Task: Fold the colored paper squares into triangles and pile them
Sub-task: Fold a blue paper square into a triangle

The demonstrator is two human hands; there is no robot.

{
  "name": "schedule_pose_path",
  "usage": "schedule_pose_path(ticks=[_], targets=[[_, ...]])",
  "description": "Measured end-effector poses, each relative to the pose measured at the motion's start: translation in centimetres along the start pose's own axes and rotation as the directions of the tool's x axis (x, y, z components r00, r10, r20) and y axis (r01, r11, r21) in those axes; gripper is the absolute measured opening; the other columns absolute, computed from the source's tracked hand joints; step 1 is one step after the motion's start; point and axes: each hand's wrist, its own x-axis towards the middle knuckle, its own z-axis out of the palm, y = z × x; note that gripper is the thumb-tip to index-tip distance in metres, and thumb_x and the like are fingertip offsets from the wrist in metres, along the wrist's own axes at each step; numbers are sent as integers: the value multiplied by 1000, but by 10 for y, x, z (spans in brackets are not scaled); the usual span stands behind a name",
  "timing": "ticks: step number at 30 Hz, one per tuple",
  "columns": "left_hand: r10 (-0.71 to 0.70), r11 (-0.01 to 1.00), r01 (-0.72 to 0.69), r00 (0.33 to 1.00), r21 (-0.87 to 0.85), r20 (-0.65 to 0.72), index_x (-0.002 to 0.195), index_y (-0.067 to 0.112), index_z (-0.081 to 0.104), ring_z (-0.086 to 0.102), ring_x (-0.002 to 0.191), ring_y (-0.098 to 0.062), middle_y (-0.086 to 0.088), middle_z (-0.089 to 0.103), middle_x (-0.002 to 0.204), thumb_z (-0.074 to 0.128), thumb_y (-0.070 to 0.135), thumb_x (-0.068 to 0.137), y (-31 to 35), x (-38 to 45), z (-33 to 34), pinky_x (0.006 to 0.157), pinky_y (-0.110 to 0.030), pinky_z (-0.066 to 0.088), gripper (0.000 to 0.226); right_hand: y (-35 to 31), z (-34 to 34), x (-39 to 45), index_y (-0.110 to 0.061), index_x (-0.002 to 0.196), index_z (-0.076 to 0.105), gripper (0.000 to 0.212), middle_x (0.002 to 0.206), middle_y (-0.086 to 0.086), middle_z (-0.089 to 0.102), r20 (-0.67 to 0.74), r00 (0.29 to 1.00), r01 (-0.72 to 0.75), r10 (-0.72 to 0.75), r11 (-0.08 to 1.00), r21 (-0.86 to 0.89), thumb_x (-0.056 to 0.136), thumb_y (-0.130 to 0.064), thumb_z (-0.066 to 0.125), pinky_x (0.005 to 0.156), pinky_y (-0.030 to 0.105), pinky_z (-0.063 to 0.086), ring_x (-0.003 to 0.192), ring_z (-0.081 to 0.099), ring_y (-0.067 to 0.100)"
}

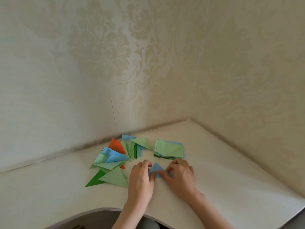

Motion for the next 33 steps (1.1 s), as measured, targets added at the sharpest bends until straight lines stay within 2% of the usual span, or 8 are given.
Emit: schedule_pose_path(ticks=[6,10,19,22,25,27,29,33], targets=[[-41,999,40,999,-37,-22,96,19,60,52,80,-11,9,52,87,72,14,82,-3,1,1,70,-27,47,19,-1,3,-1,-36,76,53,26,95,-15,48,-15,998,-61,61,998,6,79,-60,62,84,26,32,100,47,9],[-63,994,60,998,-96,-30,88,18,61,53,72,-3,9,53,84,72,5,80,-12,2,0,64,-12,43,19,1,4,0,-37,80,50,23,94,-15,49,-1,996,-87,87,995,49,79,-55,65,83,27,31,99,47,9],[-56,991,53,998,-125,-16,86,17,65,56,74,-3,10,55,84,64,-3,83,-18,1,-6,66,-8,42,20,10,4,4,-37,77,50,25,87,-17,57,5,998,-62,62,971,233,76,-31,75,83,31,41,87,52,8],[-41,997,39,999,-63,-32,90,17,64,55,79,-9,8,53,87,61,-4,85,-14,-1,-5,67,-14,42,21,9,6,2,-36,74,52,26,82,-20,54,-37,997,-53,63,970,236,74,-28,77,81,34,44,84,54,11],[-5,992,-3,998,126,63,110,18,57,48,97,-17,2,51,106,51,-8,83,-2,-2,-5,78,-22,39,39,9,7,0,-34,75,54,22,81,-19,53,-58,997,-41,54,977,212,74,-30,76,79,32,42,85,55,12],[-17,978,1,997,210,74,111,15,58,49,93,-21,-2,54,103,59,-4,80,8,-2,-5,78,-28,43,36,8,7,0,-31,77,58,16,82,-17,54,-67,996,-40,54,979,197,75,-31,74,79,31,41,86,55,13],[11,962,-25,999,272,51,100,13,64,54,80,-24,-5,58,89,75,11,76,11,-1,0,67,-33,48,27,7,7,0,-29,79,60,13,82,-17,53,-77,996,-38,53,981,189,76,-31,73,78,29,39,87,54,13],[-122,967,96,988,234,96,123,20,48,50,102,-21,-2,51,113,58,25,93,20,2,-1,82,-27,42,31,7,6,-1,-29,81,62,12,85,-16,54,-84,995,-30,45,984,178,77,-32,72,79,28,38,89,54,12]])
